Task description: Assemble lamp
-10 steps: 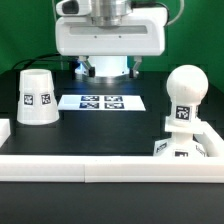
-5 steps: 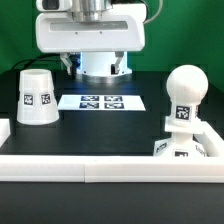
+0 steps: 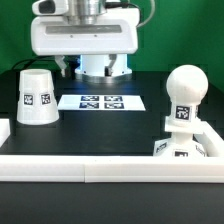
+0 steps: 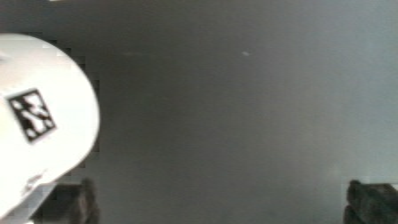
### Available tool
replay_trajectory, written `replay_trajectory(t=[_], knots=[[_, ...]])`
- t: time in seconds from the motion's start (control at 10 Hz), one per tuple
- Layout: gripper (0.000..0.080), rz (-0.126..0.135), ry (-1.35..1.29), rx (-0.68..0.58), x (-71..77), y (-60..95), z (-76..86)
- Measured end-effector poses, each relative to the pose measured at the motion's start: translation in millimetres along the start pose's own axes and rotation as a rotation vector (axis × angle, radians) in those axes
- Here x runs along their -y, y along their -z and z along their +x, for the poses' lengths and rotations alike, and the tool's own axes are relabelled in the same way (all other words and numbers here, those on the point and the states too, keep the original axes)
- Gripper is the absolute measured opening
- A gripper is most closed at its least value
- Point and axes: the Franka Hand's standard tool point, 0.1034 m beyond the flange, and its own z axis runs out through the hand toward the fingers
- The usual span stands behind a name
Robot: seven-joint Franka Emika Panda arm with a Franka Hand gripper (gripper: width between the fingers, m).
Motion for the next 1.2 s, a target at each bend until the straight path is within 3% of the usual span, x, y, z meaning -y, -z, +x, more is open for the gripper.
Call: replay_trajectory(t=[0.8, 1.2], knots=[[0.0698, 0.003, 0.018, -0.016, -39.4, 11.8, -1.0], [0.0698, -0.010, 0.039, -0.012, -49.7, -0.4, -3.7]])
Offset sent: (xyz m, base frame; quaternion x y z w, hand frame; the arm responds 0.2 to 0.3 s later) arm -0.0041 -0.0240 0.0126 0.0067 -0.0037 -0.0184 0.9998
